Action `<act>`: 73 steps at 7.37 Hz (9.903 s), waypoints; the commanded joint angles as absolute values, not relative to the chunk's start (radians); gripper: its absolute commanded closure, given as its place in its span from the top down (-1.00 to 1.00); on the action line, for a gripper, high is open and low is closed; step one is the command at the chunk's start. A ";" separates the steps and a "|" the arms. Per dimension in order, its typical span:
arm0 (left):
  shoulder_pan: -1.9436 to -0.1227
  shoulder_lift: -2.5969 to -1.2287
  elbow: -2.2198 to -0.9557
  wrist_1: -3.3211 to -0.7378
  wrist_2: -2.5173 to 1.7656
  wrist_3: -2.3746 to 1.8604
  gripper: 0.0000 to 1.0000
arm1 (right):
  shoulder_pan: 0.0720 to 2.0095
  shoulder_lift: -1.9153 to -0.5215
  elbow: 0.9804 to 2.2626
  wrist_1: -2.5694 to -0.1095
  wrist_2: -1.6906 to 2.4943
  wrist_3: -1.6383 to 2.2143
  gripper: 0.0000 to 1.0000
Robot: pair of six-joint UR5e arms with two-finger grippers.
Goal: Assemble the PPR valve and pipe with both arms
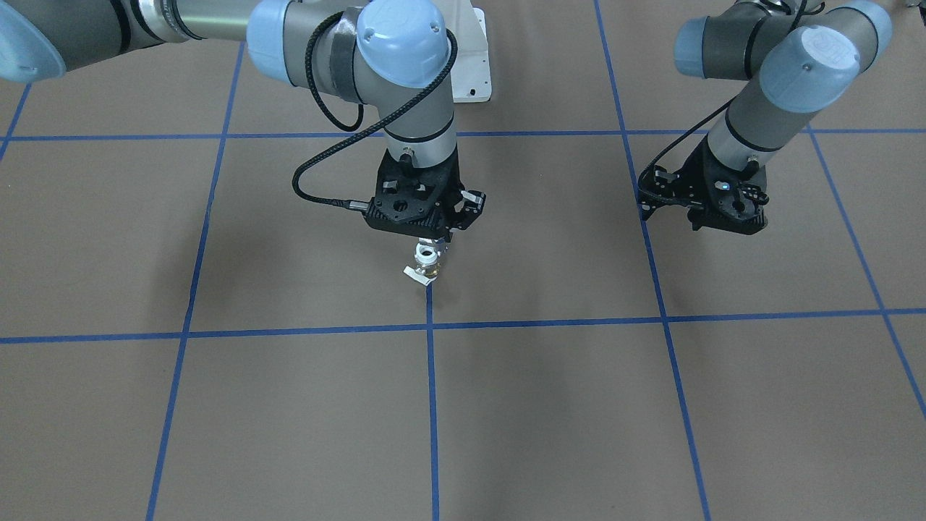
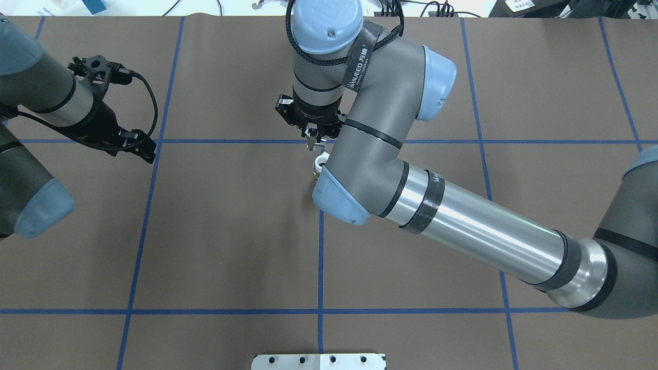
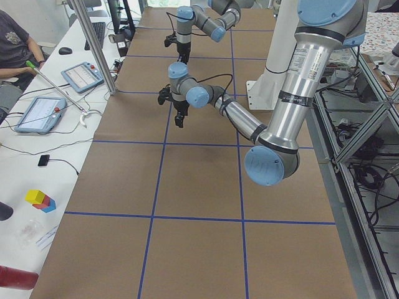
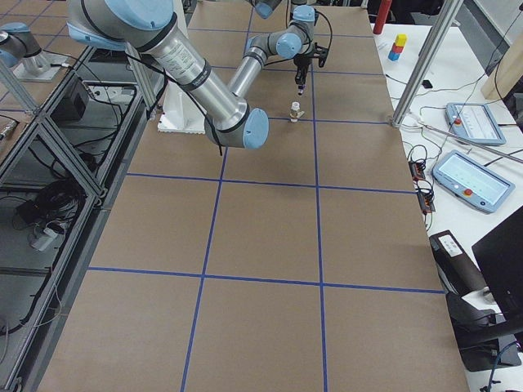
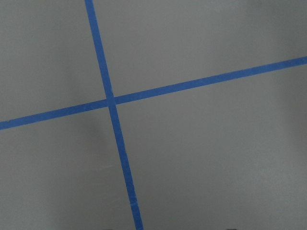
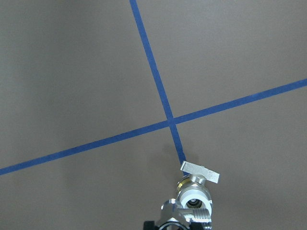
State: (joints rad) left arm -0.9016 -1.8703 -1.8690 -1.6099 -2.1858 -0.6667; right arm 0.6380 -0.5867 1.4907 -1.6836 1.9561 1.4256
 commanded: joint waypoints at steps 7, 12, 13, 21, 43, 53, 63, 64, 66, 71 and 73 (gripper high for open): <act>-0.902 -1.870 -1.867 -1.611 -2.184 -0.673 0.69 | 0.632 -0.620 1.485 -1.684 1.953 1.425 -1.00; -0.902 -1.873 -1.865 -1.611 -2.184 -0.675 0.69 | 0.632 -0.632 1.497 -1.686 1.956 1.425 -1.00; -0.902 -1.875 -1.865 -1.611 -2.186 -0.675 0.69 | 0.632 -0.637 1.499 -1.686 1.954 1.425 -1.00; -0.900 -1.878 -1.864 -1.611 -2.186 -0.676 0.69 | 0.624 -0.643 1.516 -1.684 1.954 1.428 -1.00; -0.900 -1.878 -1.861 -1.611 -2.184 -0.676 0.70 | 0.592 -0.638 1.474 -1.671 1.921 1.436 -1.00; -0.902 -1.879 -1.861 -1.611 -2.186 -0.678 0.70 | 0.630 -0.662 1.550 -1.672 1.922 1.422 0.99; -1.282 -1.643 -1.783 -1.608 -2.258 -0.097 1.00 | 1.285 -1.517 1.685 -1.255 2.373 0.595 0.99; -1.340 -1.650 -1.714 -1.612 -2.261 0.037 1.00 | 1.331 -1.522 1.599 -1.253 2.369 0.390 0.99; -1.400 -1.637 -1.713 -1.631 -2.462 0.075 1.00 | 1.411 -1.525 1.543 -1.252 2.407 0.311 0.99; -1.479 -1.614 -1.752 -1.658 -2.557 0.031 1.00 | 1.457 -1.580 1.709 -1.241 2.413 0.305 0.99; -1.488 -1.594 -1.758 -1.690 -2.502 0.031 1.00 | 1.459 -1.613 1.775 -1.233 2.277 0.301 0.99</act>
State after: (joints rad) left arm -1.4843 -1.6068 -1.7566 -1.6707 -2.5431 0.0323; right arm 1.4572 -1.5892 1.7324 -1.2381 2.3319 0.3019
